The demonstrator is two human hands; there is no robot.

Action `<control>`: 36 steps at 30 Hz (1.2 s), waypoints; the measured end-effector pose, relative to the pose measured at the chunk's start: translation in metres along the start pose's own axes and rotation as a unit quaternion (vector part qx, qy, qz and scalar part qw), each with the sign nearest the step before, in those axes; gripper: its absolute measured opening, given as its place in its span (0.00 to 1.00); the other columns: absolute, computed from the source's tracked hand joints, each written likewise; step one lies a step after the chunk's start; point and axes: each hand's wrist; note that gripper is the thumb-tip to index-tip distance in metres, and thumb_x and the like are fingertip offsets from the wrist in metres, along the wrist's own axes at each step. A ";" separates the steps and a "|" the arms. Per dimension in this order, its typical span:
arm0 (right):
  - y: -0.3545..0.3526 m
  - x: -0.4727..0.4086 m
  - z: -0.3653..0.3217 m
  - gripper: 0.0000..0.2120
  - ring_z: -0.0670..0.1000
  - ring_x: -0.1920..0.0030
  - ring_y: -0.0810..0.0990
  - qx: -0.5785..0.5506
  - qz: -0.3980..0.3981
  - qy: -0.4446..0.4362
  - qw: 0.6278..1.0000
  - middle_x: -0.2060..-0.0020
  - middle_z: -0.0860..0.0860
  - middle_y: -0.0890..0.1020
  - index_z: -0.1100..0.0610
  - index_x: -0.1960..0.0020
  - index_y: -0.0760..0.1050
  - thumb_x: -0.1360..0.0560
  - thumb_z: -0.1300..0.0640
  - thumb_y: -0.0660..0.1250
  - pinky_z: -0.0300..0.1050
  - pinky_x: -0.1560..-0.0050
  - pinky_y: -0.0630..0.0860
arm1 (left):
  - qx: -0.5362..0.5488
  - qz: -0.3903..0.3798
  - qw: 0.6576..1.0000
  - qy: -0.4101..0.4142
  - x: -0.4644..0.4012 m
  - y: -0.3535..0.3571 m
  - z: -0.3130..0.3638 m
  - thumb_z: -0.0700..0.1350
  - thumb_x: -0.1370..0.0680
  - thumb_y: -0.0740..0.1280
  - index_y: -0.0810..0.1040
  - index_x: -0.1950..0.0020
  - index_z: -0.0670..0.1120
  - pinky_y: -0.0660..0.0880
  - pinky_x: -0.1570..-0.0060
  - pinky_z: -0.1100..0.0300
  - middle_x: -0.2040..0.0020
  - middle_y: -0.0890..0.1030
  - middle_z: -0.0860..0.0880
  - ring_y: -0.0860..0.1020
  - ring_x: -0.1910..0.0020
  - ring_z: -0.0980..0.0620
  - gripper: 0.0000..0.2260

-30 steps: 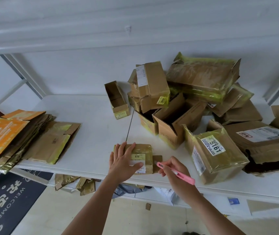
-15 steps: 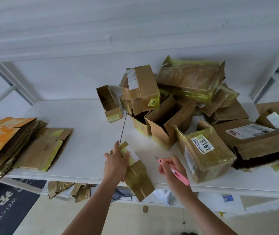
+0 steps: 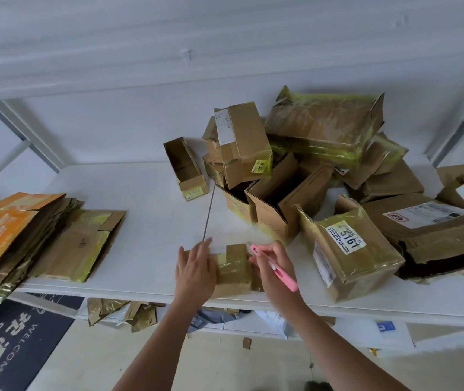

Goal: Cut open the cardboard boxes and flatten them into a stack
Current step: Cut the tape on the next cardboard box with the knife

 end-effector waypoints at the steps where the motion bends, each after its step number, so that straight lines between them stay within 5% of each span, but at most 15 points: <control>1: 0.001 -0.002 0.000 0.01 0.51 0.52 0.83 -0.002 -0.003 0.002 1.000 0.57 0.50 0.83 0.58 0.49 0.73 0.19 0.61 0.63 0.57 0.50 0.81 | -0.005 -0.029 1.000 0.006 0.000 0.000 -0.003 0.58 0.17 0.49 0.55 0.21 0.57 0.49 0.24 0.45 0.20 0.56 0.52 0.47 0.20 0.42 0.24; 6: -0.005 0.003 0.011 0.01 0.51 0.50 0.83 -0.018 -0.016 0.038 0.999 0.56 0.50 0.83 0.57 0.49 0.73 0.19 0.59 0.63 0.59 0.46 0.80 | 0.013 -0.109 0.994 -0.003 0.000 -0.011 -0.012 0.70 0.25 0.61 0.49 0.20 0.61 0.44 0.23 0.43 0.19 0.45 0.56 0.35 0.21 0.45 0.38; 11: -0.003 0.010 0.021 0.02 0.54 0.48 0.83 -0.036 -0.013 0.054 0.998 0.54 0.53 0.83 0.55 0.48 0.74 0.19 0.57 0.64 0.63 0.44 0.79 | 0.019 -0.191 0.981 0.001 -0.007 -0.020 -0.017 0.68 0.31 0.71 0.44 0.20 0.63 0.41 0.25 0.40 0.20 0.38 0.57 0.31 0.23 0.45 0.49; 26: -0.011 -0.004 0.014 0.04 0.53 0.49 0.84 -0.043 -0.023 0.082 0.995 0.57 0.53 0.84 0.58 0.52 0.74 0.20 0.57 0.66 0.60 0.43 0.79 | -0.029 -0.185 0.982 0.012 -0.010 -0.010 -0.008 0.65 0.29 0.71 0.41 0.20 0.59 0.40 0.25 0.39 0.20 0.35 0.54 0.29 0.24 0.42 0.49; 36: -0.017 0.016 0.011 0.05 0.52 0.55 0.83 0.006 -0.044 0.050 0.998 0.61 0.54 0.83 0.60 0.54 0.74 0.19 0.61 0.64 0.40 0.55 0.78 | -0.035 -0.194 0.980 0.018 -0.013 -0.010 -0.009 0.61 0.26 0.71 0.40 0.20 0.59 0.40 0.26 0.38 0.21 0.33 0.54 0.28 0.24 0.42 0.48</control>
Point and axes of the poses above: each hand's wrist, its own x-axis away from the middle knuckle, its own y-axis out of the palm, z = x × y
